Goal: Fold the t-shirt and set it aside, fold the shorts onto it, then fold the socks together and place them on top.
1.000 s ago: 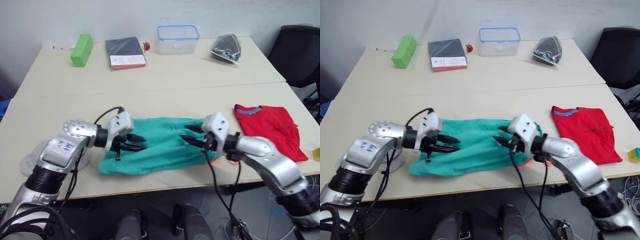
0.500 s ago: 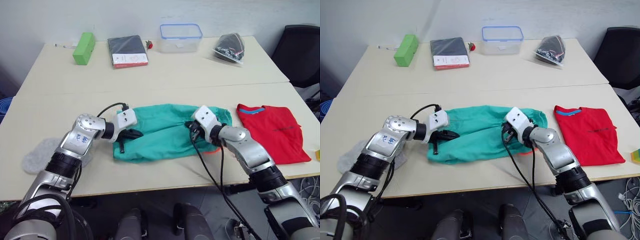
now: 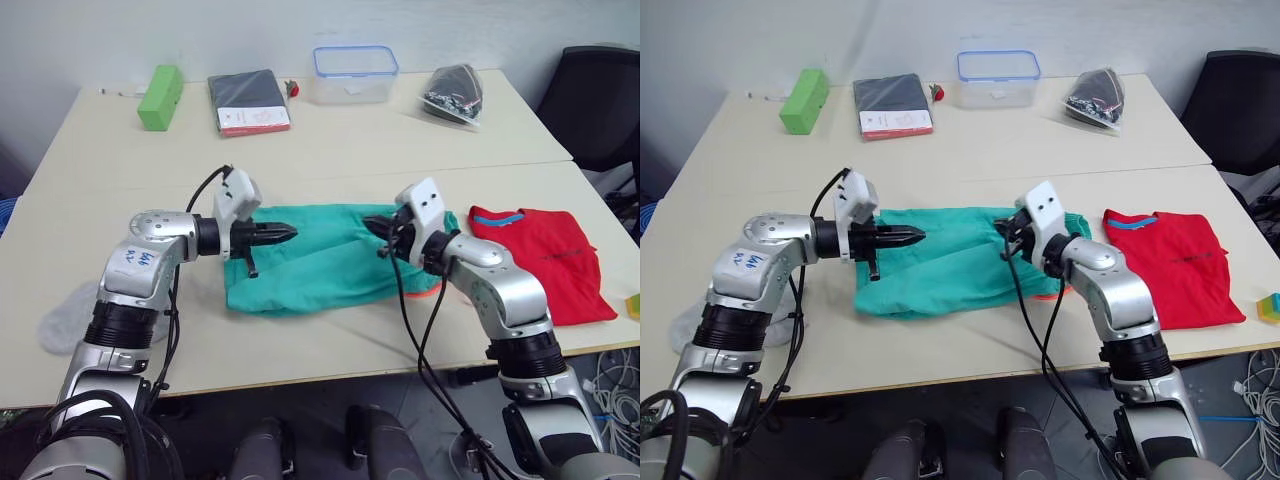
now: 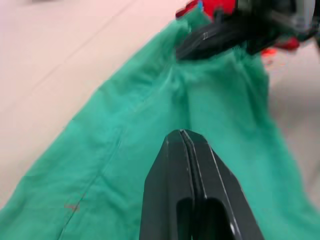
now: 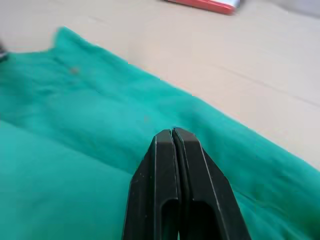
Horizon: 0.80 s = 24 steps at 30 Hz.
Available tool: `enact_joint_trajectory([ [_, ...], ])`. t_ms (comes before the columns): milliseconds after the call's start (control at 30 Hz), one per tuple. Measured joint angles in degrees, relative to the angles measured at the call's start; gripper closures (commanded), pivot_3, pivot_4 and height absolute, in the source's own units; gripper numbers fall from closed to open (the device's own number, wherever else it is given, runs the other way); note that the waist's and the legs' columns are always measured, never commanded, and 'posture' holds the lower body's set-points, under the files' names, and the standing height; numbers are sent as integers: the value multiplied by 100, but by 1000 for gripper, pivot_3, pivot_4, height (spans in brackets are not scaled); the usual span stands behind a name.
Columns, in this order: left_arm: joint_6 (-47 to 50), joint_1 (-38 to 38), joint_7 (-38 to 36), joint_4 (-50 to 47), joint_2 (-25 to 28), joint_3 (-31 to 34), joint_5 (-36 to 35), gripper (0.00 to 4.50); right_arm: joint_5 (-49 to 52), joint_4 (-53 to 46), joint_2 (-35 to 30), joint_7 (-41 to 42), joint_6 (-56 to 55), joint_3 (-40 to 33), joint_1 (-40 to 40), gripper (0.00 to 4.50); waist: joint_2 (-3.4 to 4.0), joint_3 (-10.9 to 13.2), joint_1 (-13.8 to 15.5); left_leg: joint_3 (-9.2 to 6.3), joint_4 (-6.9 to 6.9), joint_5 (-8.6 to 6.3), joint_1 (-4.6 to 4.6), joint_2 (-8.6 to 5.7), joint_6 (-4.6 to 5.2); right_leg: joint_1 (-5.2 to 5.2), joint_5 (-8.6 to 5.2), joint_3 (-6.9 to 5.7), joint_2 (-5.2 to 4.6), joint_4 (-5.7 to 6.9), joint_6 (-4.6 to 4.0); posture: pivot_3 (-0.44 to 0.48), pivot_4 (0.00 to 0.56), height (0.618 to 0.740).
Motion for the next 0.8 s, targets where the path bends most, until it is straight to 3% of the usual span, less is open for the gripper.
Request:
enact_joint_trajectory([
  [100,-75,-8,68,77,-73,-437,308,4500,-278,-52,55,21,-98,437,128,4470,0,0,32,-1,0,2,5,-18,5,1,1,-7,-8,-5,1,0,150,740],
  [233,-734,-56,506,1201,-549,-1136,1106,4500,-815,137,42,-75,-244,855,317,4470,-2,-1,35,2,1,4,-2,-23,15,0,7,-7,-12,-14,12,0,150,740],
  [367,-1625,-287,738,1925,-663,-1311,1584,4500,-1146,113,-125,-236,-239,871,544,4470,-6,-7,21,1,0,3,2,-19,13,2,7,-9,-16,-13,12,0,150,740],
  [633,-2370,-155,836,2215,-664,-1272,1775,4500,-1245,-303,-800,-498,4,-97,1306,4470,-26,-47,25,-5,1,1,10,-18,17,10,7,-5,-28,-14,11,0,150,740],
  [800,-2350,-46,832,2115,-623,-1160,1769,4500,-1236,138,-1190,-568,-154,-715,1455,4470,-28,-61,21,-5,0,0,14,-17,17,14,6,-5,-27,-16,9,0,150,740],
])
